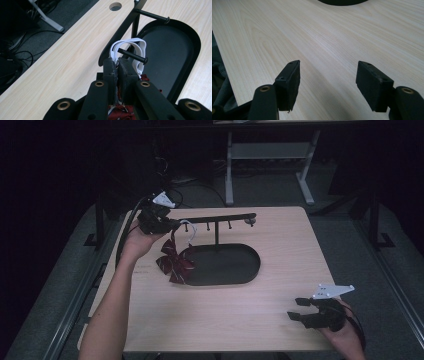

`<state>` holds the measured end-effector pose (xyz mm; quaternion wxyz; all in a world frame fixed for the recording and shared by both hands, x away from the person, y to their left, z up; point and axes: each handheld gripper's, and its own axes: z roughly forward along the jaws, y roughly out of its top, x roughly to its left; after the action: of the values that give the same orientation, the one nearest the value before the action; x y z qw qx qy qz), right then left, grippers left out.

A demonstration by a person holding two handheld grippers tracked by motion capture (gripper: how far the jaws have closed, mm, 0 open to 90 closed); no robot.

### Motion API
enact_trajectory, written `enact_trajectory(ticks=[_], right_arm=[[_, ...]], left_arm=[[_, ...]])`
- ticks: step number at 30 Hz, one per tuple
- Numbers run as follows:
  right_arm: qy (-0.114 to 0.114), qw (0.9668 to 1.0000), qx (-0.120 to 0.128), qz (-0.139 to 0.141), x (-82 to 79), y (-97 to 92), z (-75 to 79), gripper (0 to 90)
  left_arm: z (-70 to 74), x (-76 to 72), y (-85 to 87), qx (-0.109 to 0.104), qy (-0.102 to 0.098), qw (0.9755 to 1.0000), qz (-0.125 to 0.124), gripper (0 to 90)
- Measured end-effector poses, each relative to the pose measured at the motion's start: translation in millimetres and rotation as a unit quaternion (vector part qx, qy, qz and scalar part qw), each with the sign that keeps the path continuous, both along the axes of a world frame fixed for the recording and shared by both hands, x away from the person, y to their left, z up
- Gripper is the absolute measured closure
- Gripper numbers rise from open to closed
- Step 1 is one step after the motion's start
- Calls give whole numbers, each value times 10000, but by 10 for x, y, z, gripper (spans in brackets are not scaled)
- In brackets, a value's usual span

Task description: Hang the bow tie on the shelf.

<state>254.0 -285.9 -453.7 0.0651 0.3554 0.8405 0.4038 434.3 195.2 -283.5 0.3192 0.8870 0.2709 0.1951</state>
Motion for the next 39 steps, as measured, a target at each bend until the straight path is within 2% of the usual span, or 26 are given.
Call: enact_trajectory(ticks=[20,39], right_arm=[[24,10000,0,-7,2,8,-3,355],[23,10000,0,-3,3,8,-2,355]], left_arm=[[-114,10,12,39,106,9999,43,845],[-127,20,-1,94,121,9999,-11,839]])
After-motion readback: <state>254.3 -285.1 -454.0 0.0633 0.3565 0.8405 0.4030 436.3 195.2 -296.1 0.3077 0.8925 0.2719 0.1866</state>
